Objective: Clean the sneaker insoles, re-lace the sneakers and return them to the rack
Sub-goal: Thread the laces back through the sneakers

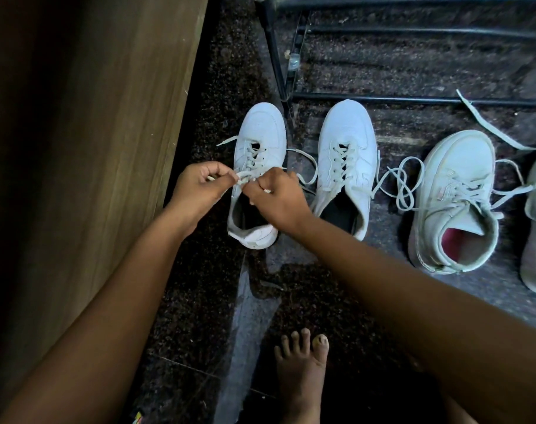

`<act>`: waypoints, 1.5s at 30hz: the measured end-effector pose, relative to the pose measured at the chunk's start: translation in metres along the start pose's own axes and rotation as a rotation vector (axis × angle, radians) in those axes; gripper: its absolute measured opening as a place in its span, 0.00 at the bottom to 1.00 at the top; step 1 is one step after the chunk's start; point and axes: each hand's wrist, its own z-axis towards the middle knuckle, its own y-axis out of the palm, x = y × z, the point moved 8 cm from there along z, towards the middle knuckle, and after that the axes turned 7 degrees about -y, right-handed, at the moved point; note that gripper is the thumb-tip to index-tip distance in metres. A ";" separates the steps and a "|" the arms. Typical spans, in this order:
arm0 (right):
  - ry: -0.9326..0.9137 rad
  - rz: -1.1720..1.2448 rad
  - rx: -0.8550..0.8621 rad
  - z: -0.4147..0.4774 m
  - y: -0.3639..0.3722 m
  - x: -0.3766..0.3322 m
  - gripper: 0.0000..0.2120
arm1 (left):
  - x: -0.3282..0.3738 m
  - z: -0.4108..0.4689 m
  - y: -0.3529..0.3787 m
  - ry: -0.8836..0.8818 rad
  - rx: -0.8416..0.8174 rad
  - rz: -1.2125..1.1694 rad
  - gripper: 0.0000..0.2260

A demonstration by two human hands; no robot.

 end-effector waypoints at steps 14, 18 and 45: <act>-0.017 -1.093 0.275 0.020 -0.168 -0.070 0.20 | 0.033 -0.019 -0.031 0.278 0.428 0.681 0.02; -0.050 -1.176 0.194 0.021 -0.143 -0.063 0.24 | 0.057 -0.034 -0.021 0.401 0.539 1.052 0.06; -0.128 -0.028 0.060 0.017 -0.019 0.003 0.07 | 0.006 0.002 -0.019 0.047 0.081 0.002 0.02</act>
